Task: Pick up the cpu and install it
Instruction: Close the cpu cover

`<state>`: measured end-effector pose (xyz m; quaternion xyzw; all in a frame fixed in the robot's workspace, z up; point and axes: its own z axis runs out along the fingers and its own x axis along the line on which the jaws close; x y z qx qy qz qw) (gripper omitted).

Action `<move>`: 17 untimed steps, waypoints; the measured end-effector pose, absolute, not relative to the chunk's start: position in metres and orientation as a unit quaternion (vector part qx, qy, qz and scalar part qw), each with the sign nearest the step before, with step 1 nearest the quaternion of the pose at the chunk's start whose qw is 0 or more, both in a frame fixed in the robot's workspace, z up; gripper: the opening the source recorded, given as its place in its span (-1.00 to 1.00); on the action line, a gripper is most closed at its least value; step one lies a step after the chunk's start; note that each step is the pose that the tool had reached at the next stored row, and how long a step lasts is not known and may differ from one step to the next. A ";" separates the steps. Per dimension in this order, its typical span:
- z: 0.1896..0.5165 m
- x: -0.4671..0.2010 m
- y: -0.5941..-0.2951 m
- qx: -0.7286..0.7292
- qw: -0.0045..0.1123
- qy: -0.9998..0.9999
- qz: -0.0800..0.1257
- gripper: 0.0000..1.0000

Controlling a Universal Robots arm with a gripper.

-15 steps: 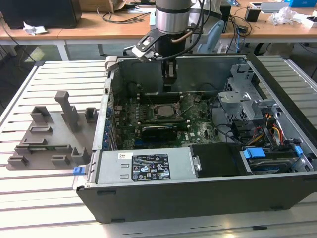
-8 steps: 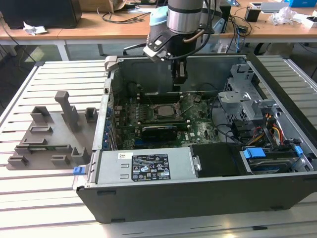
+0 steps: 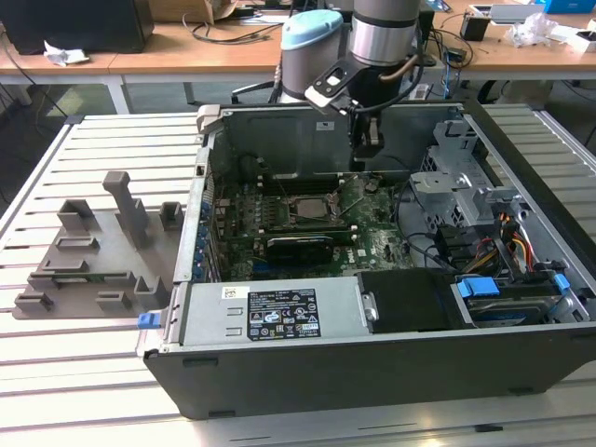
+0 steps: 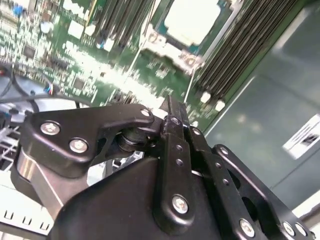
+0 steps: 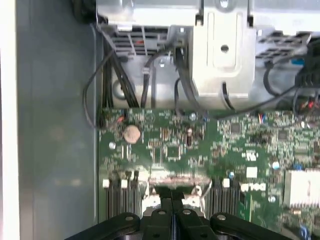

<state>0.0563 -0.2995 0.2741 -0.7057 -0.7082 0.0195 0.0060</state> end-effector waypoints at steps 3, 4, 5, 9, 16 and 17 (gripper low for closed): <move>0.269 0.068 -0.299 -0.706 0.008 -0.708 0.022 -0.79; 0.268 0.071 -0.299 -0.706 0.008 -0.708 0.022 -0.79; 0.265 0.075 -0.299 -0.706 0.009 -0.708 0.023 -0.79; 0.255 0.078 -0.299 -0.706 0.011 -0.708 0.025 -0.79; 0.246 0.068 -0.300 -0.705 0.012 -0.708 0.026 -0.79; 0.246 0.063 -0.299 -0.705 0.012 -0.708 0.026 -0.79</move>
